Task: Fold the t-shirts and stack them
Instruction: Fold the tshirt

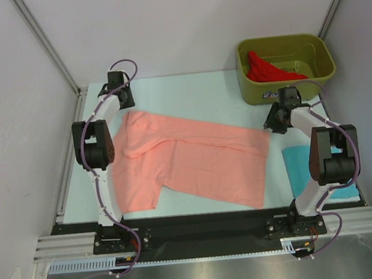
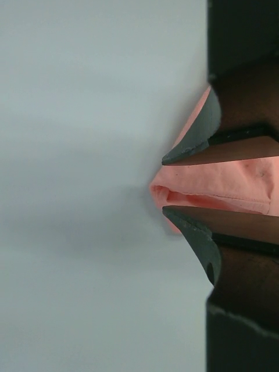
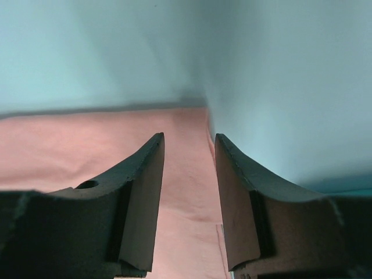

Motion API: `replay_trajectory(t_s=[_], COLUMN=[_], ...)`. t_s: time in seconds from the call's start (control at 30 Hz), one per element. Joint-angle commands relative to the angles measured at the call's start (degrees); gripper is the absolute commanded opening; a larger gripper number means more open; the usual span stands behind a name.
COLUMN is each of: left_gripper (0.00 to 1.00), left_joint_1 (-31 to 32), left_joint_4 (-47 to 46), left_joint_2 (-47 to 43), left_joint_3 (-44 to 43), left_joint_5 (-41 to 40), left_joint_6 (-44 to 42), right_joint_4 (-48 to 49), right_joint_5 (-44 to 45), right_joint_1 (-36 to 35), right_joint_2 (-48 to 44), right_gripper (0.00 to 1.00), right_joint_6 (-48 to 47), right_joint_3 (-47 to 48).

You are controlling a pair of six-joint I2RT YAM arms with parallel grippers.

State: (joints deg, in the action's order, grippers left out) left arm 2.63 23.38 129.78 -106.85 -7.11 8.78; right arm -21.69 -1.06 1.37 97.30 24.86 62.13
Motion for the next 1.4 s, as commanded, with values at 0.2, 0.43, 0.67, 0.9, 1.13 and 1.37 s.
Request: replay_trajectory(t_s=[0.2,0.43,0.67,0.9,1.13,1.37], left_gripper=[0.37,0.31,0.13,0.11,0.07,0.00], left_joint_1=[-0.2,-0.3,-0.3,-0.8,-2.1,-5.4], left_joint_4=[2.4,5.4,5.6,5.5,5.2,3.6], left_joint_2=[2.0,4.8,5.0,4.7,4.6,4.7], left_joint_3=[-1.7,-5.5,-5.0,-5.6,-6.2,-6.7], left_joint_5=[2.5,1.3,0.5,0.2,0.3,-0.3], left_joint_6=[2.6,2.3,2.2,1.9,2.3,4.8], right_joint_4=[1.0,0.6,0.6,1.5,4.6,4.6], right_joint_5=[-0.8,-0.6,-0.3,-3.2,-3.2,4.4], right_joint_1=[1.2,1.4,1.5,1.5,1.5,1.7], right_joint_2=[1.4,2.0,2.8,4.7,6.9,6.3], right_gripper=[0.45,0.46,0.52,0.49,0.44,0.00], right_joint_6=[-1.1,-1.4,-1.7,0.0,1.3,5.3], right_joint_3=[1.5,1.4,1.5,1.1,1.2,0.4])
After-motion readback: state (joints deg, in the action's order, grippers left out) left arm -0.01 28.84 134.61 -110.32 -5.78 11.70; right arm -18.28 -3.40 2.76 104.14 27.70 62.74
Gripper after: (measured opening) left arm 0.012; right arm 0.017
